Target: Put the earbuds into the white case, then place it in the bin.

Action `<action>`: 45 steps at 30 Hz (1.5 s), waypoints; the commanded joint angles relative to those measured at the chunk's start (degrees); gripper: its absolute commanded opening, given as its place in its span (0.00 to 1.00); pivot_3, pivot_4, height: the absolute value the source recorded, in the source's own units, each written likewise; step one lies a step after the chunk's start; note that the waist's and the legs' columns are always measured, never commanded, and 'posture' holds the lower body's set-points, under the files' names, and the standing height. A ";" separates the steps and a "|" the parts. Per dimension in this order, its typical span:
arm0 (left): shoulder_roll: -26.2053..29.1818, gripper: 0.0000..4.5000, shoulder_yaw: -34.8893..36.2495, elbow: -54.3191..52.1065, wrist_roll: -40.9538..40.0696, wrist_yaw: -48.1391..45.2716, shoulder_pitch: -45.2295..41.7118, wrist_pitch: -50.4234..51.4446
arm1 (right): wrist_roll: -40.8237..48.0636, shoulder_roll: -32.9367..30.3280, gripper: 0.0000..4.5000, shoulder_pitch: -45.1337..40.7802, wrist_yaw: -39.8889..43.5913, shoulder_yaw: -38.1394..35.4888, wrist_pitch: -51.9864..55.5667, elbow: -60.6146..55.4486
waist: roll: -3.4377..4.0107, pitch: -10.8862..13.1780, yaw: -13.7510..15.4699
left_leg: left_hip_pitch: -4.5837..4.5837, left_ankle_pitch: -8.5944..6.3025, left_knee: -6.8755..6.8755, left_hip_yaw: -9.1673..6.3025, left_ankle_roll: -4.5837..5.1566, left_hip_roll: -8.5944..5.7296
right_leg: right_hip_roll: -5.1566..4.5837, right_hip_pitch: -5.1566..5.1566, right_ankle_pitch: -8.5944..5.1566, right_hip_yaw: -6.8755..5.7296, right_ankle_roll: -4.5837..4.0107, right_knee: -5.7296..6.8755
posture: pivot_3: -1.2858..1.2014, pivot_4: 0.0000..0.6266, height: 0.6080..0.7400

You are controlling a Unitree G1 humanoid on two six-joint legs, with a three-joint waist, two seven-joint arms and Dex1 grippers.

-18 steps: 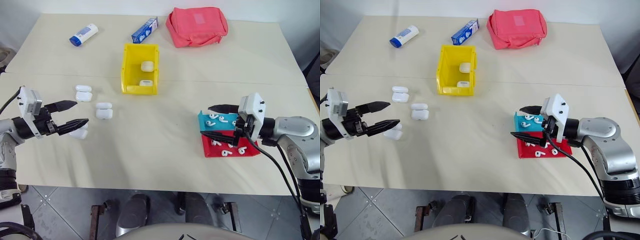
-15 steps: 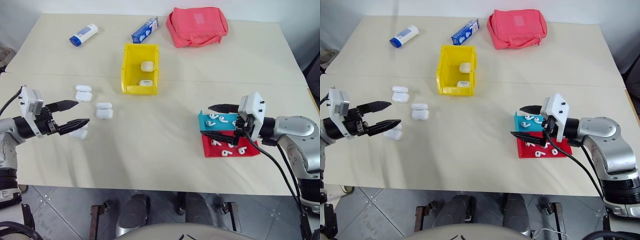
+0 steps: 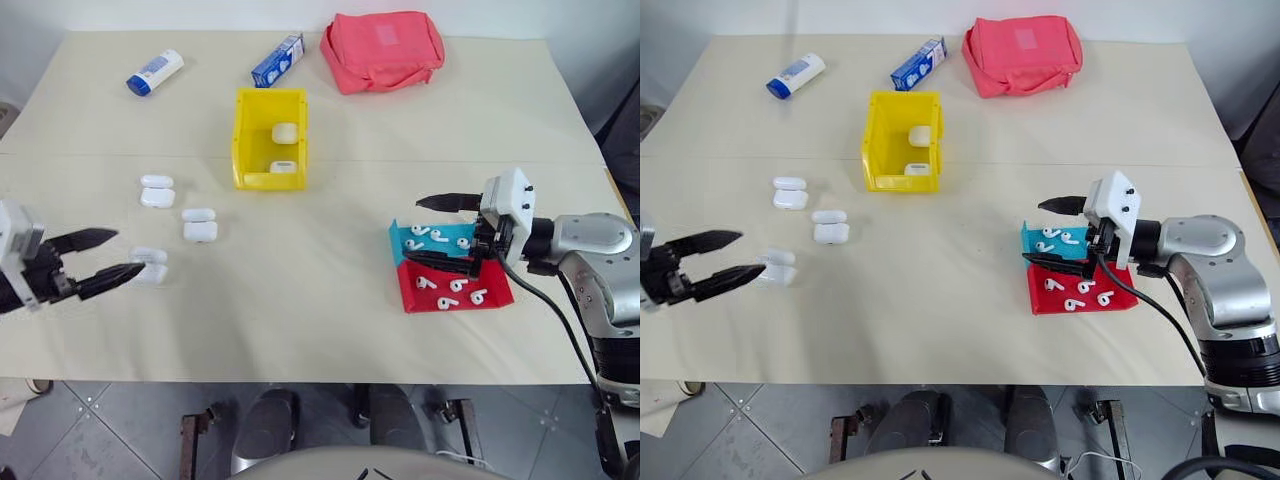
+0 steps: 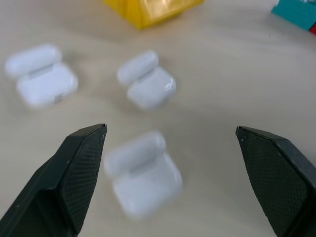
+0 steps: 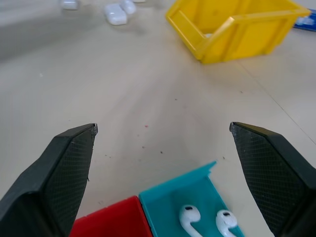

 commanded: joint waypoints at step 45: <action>7.86 0.99 -31.34 -15.11 0.69 38.40 -31.73 67.46 | 4.48 3.14 1.00 -8.44 19.55 2.83 -7.89 7.04 | -0.46 -0.12 1.06 | 0.13 -0.10 0.06 0.76 -0.48 0.78 | 1.02 -0.47 0.01 1.22 -0.37 0.32 | 0.52 0.24 1.00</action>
